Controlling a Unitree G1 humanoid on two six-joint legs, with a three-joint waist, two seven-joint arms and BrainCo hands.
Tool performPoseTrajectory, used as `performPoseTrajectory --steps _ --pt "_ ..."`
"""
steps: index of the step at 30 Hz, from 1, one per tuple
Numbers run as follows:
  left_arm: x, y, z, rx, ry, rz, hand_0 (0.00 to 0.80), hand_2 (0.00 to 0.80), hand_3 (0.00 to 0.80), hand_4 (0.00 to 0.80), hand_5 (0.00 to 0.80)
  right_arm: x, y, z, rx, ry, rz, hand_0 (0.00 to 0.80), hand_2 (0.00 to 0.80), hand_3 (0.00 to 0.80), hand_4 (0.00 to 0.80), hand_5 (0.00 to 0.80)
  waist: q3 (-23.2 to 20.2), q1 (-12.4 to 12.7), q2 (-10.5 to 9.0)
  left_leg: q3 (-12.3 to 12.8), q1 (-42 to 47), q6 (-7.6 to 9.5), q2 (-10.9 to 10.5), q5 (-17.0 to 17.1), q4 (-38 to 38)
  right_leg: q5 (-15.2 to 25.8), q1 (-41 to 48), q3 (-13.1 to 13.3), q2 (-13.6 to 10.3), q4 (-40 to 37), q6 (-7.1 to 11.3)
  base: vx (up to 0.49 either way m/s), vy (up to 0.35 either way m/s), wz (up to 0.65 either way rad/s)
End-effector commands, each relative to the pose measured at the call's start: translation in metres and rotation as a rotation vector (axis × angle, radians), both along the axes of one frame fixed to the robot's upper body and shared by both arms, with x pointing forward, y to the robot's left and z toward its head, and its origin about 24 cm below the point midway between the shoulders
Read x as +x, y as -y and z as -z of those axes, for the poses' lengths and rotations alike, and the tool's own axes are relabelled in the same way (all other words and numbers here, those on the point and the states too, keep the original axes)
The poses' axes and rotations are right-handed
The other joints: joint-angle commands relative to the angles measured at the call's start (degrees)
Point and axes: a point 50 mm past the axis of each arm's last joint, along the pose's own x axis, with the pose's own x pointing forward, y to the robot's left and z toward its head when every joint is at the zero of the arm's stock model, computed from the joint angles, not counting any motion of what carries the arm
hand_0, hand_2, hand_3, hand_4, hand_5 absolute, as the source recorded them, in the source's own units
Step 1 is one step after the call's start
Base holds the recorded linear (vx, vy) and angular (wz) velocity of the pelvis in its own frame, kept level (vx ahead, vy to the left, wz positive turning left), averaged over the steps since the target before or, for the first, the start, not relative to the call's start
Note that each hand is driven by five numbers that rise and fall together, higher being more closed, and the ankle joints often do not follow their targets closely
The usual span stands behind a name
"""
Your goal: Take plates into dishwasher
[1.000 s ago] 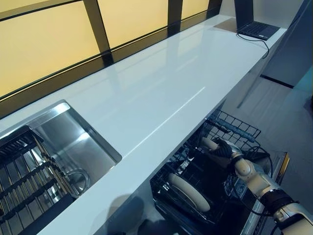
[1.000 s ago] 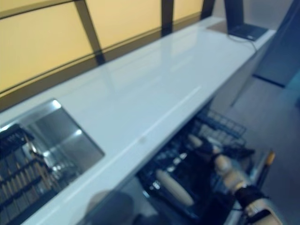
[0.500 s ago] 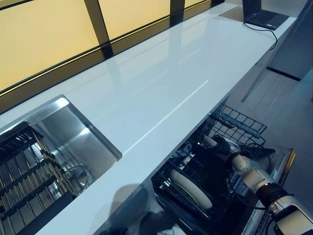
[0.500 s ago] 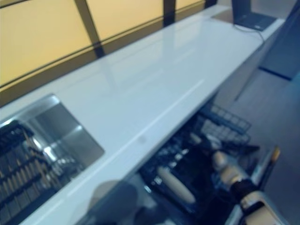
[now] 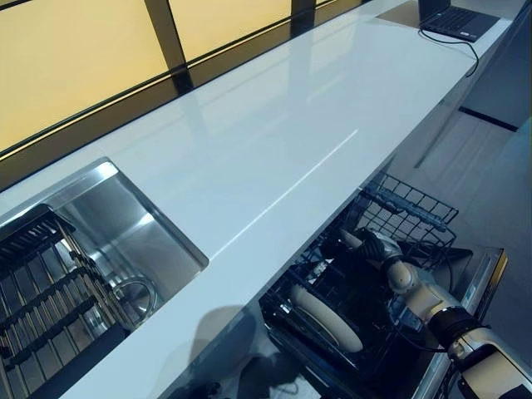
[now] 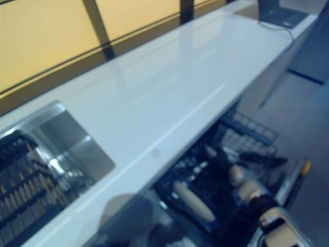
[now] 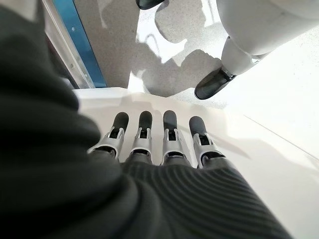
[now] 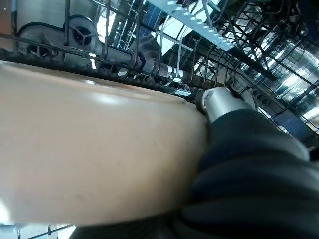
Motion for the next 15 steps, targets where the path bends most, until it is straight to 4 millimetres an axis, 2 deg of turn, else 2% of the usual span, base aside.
performPoseTrajectory --steps 1,15 --pt "0.0387 0.0025 -0.0232 0.023 0.109 0.036 0.000 0.000 0.000 0.000 0.000 0.0123 -0.0213 -0.0219 -0.048 0.063 -0.073 0.800 0.800 0.800 0.800 0.800 0.50 1.19 -2.06 -2.46 -5.85 2.47 -0.83 5.12 -0.74 -1.38 -2.57 -3.17 -3.76 5.00 1.20 -0.007 -0.006 -0.14" --pt "0.0424 0.0013 -0.0266 0.022 0.127 0.032 0.000 0.000 0.000 0.000 0.000 0.0149 -0.0123 -0.0259 -0.129 0.093 -0.006 0.800 0.800 0.800 0.800 0.800 0.97 1.68 -2.29 -1.99 -6.41 2.50 -0.60 5.24 -0.74 -0.75 -3.24 -4.41 -3.84 4.69 1.41 -0.001 0.000 0.00"
